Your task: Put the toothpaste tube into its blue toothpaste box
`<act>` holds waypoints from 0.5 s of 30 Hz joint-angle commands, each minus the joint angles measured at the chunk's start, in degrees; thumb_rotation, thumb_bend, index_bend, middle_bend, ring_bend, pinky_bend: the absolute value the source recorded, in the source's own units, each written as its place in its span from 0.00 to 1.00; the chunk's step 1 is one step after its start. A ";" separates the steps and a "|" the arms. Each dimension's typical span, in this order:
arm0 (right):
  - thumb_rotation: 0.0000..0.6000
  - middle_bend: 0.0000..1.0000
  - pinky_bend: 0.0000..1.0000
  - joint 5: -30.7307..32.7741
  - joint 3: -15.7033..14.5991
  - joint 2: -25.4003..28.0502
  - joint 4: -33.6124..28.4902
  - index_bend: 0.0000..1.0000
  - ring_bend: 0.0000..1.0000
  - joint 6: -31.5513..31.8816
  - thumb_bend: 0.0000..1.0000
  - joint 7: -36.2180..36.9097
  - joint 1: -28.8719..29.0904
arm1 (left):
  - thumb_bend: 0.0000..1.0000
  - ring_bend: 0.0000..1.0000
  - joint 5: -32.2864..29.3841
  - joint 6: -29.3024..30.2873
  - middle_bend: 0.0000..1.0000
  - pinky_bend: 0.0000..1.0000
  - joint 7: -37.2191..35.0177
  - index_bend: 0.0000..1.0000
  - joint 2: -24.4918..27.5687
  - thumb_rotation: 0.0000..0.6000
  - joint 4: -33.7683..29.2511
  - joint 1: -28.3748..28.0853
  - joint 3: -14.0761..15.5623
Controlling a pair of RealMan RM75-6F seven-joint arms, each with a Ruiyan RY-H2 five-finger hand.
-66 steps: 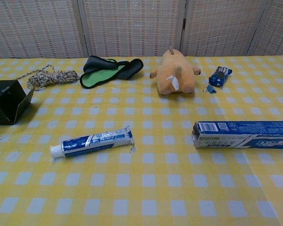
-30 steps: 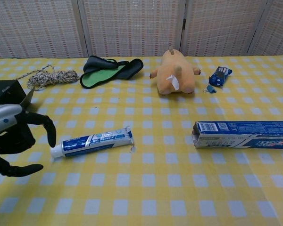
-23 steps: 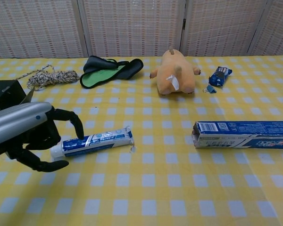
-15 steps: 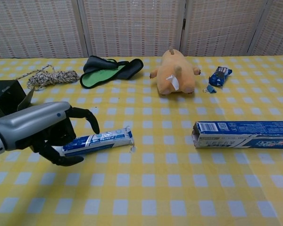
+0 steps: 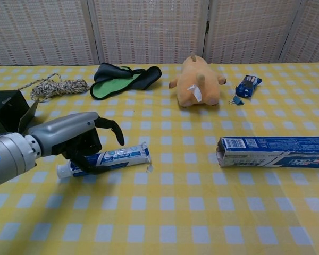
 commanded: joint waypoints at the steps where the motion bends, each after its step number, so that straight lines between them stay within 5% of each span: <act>1: 1.00 0.00 0.00 0.02 0.02 0.09 0.02 0.00 0.00 0.18 0.35 0.01 -0.05 | 0.33 1.00 -0.92 -0.31 1.00 1.00 0.75 0.38 -0.92 1.00 1.12 -0.96 -0.23; 15: 1.00 0.00 0.00 0.38 0.02 0.60 -0.06 0.00 0.00 0.45 0.35 0.82 -0.15 | 0.36 1.00 -5.18 -1.53 1.00 1.00 1.60 0.37 -4.84 1.00 5.97 -4.41 -0.80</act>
